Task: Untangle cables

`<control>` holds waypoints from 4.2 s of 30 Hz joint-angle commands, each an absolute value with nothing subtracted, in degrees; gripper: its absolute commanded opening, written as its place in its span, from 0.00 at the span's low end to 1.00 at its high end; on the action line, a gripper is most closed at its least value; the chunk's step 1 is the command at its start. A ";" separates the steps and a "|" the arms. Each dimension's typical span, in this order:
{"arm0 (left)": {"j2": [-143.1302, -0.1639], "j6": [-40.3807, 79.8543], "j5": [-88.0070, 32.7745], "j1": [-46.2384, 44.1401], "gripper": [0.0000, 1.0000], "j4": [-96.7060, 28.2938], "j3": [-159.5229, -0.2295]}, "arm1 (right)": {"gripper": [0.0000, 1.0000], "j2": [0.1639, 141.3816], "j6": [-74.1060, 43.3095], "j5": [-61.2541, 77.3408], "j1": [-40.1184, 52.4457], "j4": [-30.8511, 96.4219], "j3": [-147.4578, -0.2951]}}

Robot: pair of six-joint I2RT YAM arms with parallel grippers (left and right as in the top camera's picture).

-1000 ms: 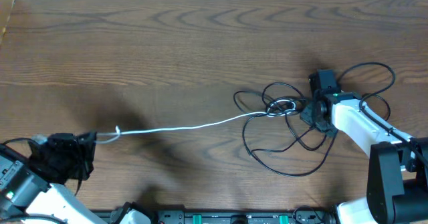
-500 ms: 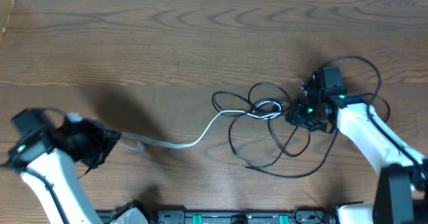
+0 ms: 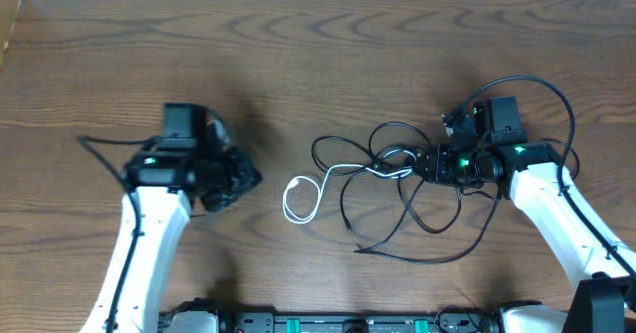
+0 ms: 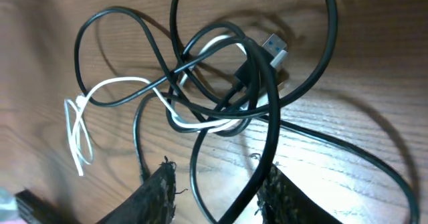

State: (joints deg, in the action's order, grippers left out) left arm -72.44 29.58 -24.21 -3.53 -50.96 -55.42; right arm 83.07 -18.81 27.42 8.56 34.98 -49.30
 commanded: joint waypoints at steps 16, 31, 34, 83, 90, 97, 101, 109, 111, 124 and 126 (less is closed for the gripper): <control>-76.20 33.52 -14.26 -10.44 1.00 -47.22 -55.72 | 0.40 82.35 -18.63 32.75 10.57 25.15 -52.62; -76.20 33.52 -14.26 -10.44 1.00 -47.22 -55.72 | 0.22 88.92 -36.56 17.47 21.19 29.89 -52.38; -76.20 33.52 -14.26 -10.44 1.00 -47.22 -55.72 | 0.21 91.31 -40.21 16.29 21.54 31.44 -52.38; -76.20 33.52 -14.26 -10.44 0.99 -47.22 -55.72 | 0.23 78.96 -34.76 14.59 21.43 37.04 -50.19; -76.20 33.52 -14.26 -10.44 0.99 -47.22 -55.72 | 0.23 85.65 -42.61 14.28 21.43 36.32 -49.65; -76.20 33.52 -14.26 -10.44 0.99 -47.22 -55.72 | 0.28 92.42 -52.10 13.15 21.43 33.61 -49.65; -76.20 33.52 -14.26 -10.44 0.99 -47.22 -55.72 | 0.28 94.70 -53.87 12.91 21.43 30.61 -49.65; -76.20 33.52 -14.26 -10.44 0.99 -47.22 -55.72 | 0.31 95.53 -57.84 10.81 21.41 29.12 -49.65; -76.20 33.52 -14.26 -10.44 0.99 -47.22 -55.72 | 0.23 95.53 -57.82 10.83 21.37 29.82 -49.65; -76.20 33.52 -14.26 -10.44 0.99 -47.22 -55.72 | 0.01 85.97 -33.34 22.37 19.11 30.63 -49.71; -76.20 33.54 -14.26 -10.44 0.99 -47.22 -55.72 | 0.01 83.68 -27.03 27.44 19.18 30.35 -49.71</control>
State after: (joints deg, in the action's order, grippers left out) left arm -75.88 33.23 -15.03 -10.35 -47.09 -55.42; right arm 88.29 -41.65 18.06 19.05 30.81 -49.87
